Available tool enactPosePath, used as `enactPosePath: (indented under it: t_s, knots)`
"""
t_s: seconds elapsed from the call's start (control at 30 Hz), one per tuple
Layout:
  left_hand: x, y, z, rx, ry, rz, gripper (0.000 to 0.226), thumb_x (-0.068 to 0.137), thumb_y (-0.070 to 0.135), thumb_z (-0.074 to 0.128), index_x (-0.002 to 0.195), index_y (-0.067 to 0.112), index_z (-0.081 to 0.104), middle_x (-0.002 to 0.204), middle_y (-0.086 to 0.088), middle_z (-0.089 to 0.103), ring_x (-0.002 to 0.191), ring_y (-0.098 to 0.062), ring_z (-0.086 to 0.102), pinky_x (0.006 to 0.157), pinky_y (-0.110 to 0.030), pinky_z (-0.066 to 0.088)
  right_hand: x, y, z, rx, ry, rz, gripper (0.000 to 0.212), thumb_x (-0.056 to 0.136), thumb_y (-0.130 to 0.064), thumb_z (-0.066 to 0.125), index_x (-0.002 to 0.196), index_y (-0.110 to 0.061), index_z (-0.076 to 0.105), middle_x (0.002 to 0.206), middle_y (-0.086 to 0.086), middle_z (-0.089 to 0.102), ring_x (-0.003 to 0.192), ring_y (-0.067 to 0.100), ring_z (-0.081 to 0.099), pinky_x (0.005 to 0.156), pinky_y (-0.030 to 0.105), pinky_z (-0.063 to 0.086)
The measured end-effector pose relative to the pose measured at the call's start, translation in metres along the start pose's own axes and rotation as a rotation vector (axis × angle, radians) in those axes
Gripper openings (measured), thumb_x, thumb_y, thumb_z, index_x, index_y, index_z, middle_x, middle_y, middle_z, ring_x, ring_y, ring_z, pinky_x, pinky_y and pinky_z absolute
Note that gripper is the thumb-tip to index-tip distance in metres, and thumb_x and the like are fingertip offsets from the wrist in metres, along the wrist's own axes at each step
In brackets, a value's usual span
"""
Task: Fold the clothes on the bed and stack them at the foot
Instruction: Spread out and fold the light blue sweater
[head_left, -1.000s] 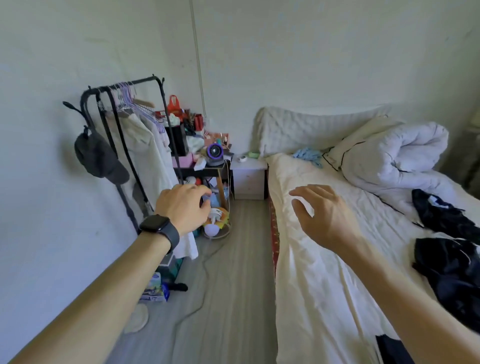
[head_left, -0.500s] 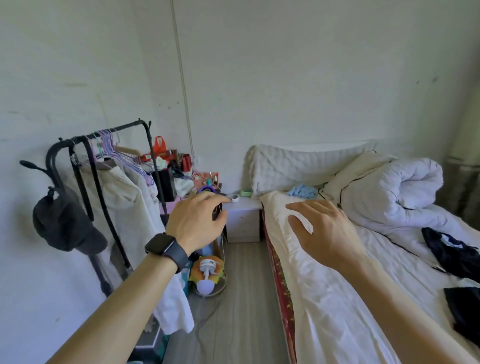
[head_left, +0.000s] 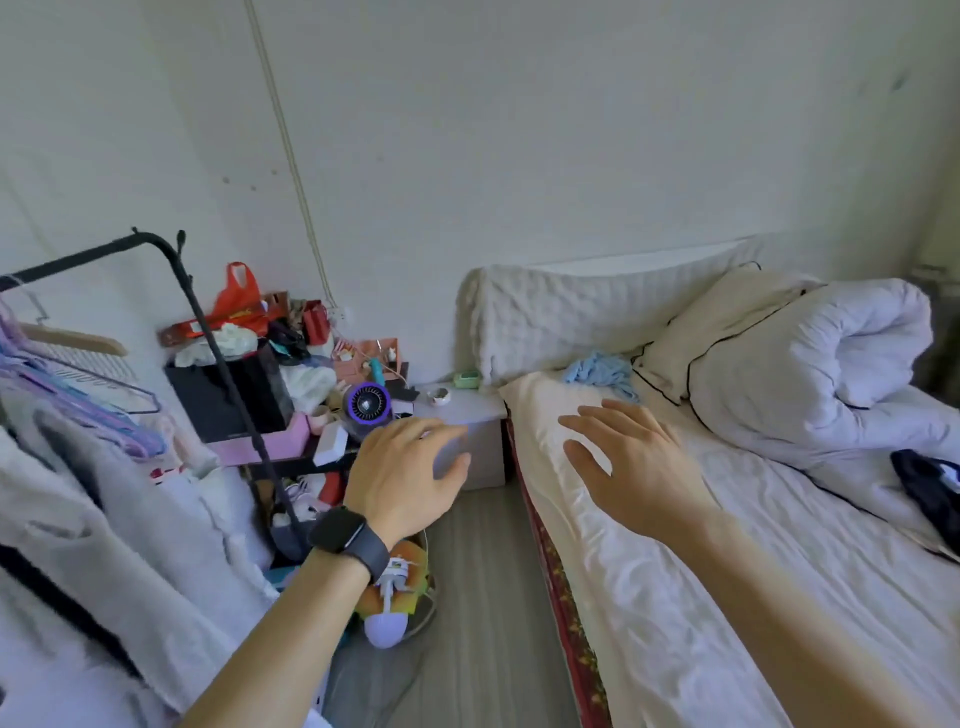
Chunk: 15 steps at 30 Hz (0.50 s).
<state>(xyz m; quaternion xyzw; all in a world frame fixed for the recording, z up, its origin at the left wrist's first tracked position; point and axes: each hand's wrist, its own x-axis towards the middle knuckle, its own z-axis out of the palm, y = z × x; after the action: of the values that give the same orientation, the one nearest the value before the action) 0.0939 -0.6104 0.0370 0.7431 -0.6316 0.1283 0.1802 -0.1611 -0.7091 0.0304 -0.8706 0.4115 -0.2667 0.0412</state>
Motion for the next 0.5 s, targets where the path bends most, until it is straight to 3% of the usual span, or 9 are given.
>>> enactPosePath:
  t_s: [0.1,0.27,0.5]
  knots:
    - [0.040,-0.018,0.062,-0.023,-0.094,0.017,0.040,0.096,0.050,0.055,0.132,0.035,0.064,0.133,0.010,0.063,0.124,-0.016,0.055,0.100,-0.037,0.044,0.035,0.029,0.045,-0.032,-0.079,0.033,0.041,0.106,-0.046,0.041,0.145,-0.039,0.053,0.152,-0.012,0.051,0.150,0.015,0.030,0.120,0.038,0.026]
    - [0.139,-0.061,0.160,0.013,-0.288,0.055,0.045,0.099,0.056,0.043,0.141,0.043,0.053,0.148,0.009,0.049,0.138,-0.016,0.042,0.111,-0.042,0.035,0.112,0.081,0.122,-0.067,-0.162,0.125,0.041,0.107,-0.046,0.039,0.145,-0.038,0.053,0.154,-0.011,0.049,0.152,0.016,0.028,0.122,0.043,0.023]
    - [0.312,-0.093,0.262,-0.101,-0.306,0.193,0.043,0.098,0.053,0.049,0.137,0.038,0.058,0.144,0.011,0.054,0.131,-0.016,0.050,0.105,-0.036,0.040,0.226,0.153,0.182,-0.082,-0.128,0.366,0.041,0.105,-0.045,0.043,0.144,-0.037,0.056,0.149,-0.011,0.055,0.150,0.016,0.033,0.121,0.044,0.027]
